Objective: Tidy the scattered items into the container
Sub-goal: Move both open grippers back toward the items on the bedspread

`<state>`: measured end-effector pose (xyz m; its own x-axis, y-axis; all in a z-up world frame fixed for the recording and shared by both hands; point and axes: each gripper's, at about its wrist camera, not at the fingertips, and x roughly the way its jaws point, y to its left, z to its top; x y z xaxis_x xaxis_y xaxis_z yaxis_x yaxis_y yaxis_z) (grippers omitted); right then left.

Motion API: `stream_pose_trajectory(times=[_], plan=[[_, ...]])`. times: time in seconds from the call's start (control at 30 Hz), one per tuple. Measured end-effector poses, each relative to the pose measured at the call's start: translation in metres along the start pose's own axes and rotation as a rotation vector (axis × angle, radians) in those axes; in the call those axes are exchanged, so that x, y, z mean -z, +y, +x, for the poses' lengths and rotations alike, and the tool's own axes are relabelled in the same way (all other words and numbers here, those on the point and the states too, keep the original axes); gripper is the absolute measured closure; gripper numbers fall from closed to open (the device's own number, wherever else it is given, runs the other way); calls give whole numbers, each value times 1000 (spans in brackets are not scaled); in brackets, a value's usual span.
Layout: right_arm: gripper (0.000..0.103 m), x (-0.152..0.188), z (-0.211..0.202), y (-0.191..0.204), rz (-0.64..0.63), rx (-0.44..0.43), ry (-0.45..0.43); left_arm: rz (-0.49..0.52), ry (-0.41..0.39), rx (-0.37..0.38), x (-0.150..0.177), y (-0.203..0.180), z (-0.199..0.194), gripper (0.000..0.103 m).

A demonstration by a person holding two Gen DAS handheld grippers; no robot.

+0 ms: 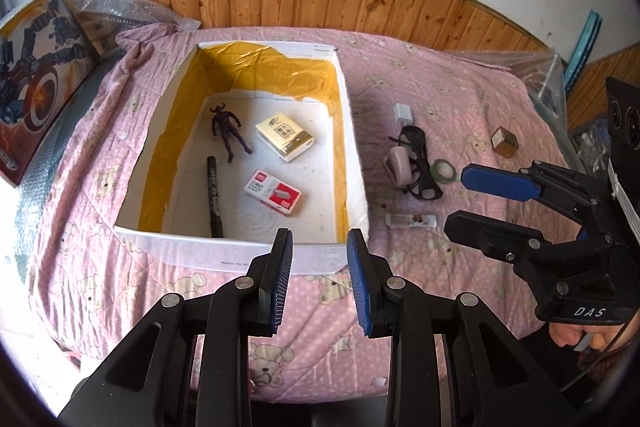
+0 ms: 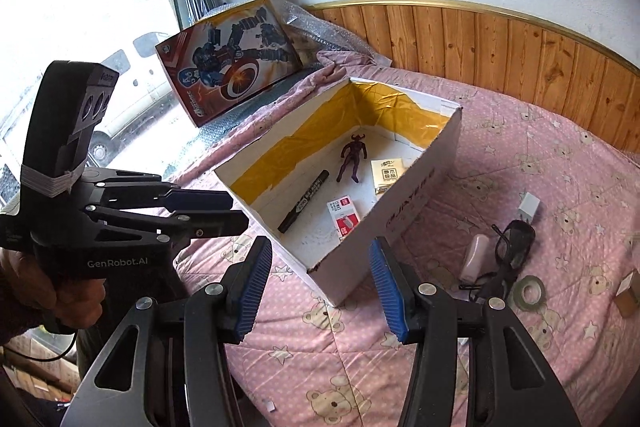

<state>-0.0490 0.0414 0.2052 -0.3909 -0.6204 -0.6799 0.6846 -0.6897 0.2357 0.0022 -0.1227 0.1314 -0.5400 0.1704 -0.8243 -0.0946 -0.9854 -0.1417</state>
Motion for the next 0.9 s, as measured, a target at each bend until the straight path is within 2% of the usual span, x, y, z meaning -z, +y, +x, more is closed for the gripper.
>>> stream_pose_trajectory(times=[0.23,0.43,0.9], plan=[[50,27,-31,-32,87,23,-41,-28,21,40,15,-17,7,73],[50,51,-47,-68,180,50,-58,1,43,60,26,-43,15,73],[50,78,-72,-126,315,150,-99,57,98,135,23,-104,51,69]])
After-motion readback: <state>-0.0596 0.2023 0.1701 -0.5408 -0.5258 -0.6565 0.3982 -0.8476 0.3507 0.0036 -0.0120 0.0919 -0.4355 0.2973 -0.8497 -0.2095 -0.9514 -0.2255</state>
